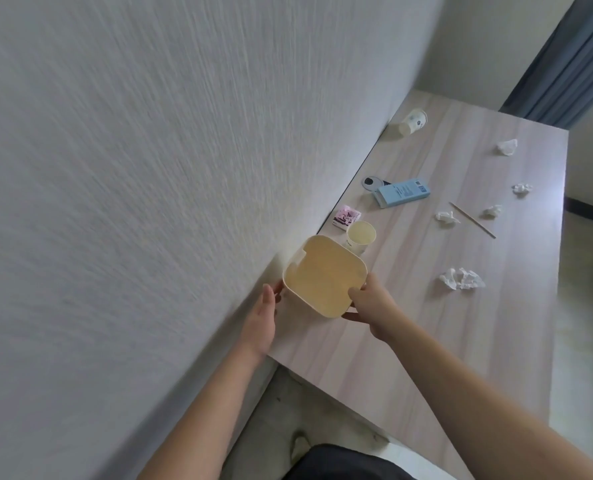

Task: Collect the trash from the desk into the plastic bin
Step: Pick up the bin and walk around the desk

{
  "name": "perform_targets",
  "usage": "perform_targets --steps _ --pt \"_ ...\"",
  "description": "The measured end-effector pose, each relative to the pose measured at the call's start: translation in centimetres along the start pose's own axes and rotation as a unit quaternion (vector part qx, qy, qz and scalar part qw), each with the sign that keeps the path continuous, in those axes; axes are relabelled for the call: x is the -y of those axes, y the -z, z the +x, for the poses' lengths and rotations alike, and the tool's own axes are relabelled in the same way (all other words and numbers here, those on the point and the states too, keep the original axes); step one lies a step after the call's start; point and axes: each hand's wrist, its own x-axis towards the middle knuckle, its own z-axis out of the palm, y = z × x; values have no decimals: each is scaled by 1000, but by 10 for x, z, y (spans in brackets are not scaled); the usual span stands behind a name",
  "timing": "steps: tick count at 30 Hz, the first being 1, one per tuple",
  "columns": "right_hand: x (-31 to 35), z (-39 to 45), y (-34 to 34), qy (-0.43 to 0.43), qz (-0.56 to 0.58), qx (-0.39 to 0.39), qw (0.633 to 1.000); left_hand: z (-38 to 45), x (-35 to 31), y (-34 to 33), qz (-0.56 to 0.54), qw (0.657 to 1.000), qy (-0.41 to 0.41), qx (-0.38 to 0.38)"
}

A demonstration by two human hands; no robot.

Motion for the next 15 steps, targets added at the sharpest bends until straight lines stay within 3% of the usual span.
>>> perform_targets --steps 6,15 --pt "0 -26 27 28 2 -17 999 11 -24 5 22 999 -25 22" --pt "-19 -74 60 17 -28 -7 999 9 -47 -24 131 982 -26 132"
